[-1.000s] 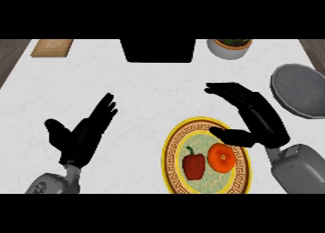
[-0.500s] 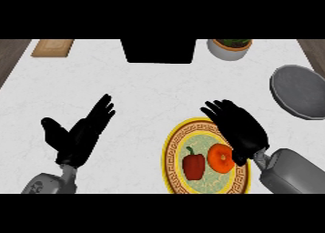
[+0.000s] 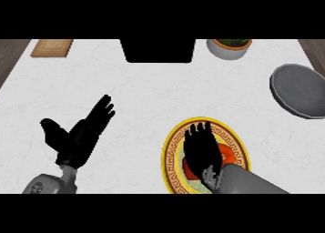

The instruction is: Pick the squash from the plate and place it in the pan

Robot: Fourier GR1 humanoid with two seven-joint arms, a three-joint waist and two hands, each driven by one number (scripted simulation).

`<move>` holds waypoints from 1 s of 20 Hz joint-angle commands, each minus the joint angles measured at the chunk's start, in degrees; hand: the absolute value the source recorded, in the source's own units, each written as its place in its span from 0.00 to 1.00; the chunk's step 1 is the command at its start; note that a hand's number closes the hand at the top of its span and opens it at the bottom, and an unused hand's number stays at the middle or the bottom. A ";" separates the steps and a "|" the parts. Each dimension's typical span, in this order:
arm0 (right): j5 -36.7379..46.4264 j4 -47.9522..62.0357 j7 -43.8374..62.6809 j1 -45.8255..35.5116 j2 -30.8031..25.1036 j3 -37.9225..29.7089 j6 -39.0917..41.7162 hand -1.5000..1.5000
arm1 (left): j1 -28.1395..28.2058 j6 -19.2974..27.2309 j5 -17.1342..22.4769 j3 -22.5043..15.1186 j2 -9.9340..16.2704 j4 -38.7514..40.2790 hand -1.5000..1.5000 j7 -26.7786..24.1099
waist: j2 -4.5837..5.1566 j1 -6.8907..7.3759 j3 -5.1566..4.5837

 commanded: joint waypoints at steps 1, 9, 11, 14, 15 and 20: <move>0.17 4.83 13.41 2.10 9.54 1.97 10.02 0.00 | 0.67 -0.65 -0.25 0.51 -0.11 1.06 0.50 -1.16 | 0.30 -0.38 0.15; 7.23 8.41 18.79 7.26 17.89 2.31 7.20 0.00 | 3.55 -2.02 0.70 1.89 1.49 -3.02 0.50 0.62 | 0.16 -0.13 0.26; 7.84 6.78 17.52 6.66 15.33 -0.73 10.18 0.00 | 1.77 -1.12 -1.11 1.15 -0.45 -0.03 0.50 -0.48 | 0.25 -0.84 0.25; 10.51 6.13 15.27 6.20 13.47 -0.83 12.40 0.00 | -0.43 -0.97 -0.62 2.29 -0.77 0.03 0.50 1.40 | 0.28 -0.96 0.26; 12.76 11.33 14.47 4.41 15.14 -0.36 10.14 0.00 | 0.28 -0.19 -1.52 1.79 -0.29 -2.33 0.50 1.78 | 0.32 -0.32 0.28; 16.52 4.17 11.88 6.99 9.56 -2.41 13.34 0.00 | 3.03 -2.10 -0.89 2.18 -1.40 -2.36 0.50 0.09 | 0.24 -0.68 0.27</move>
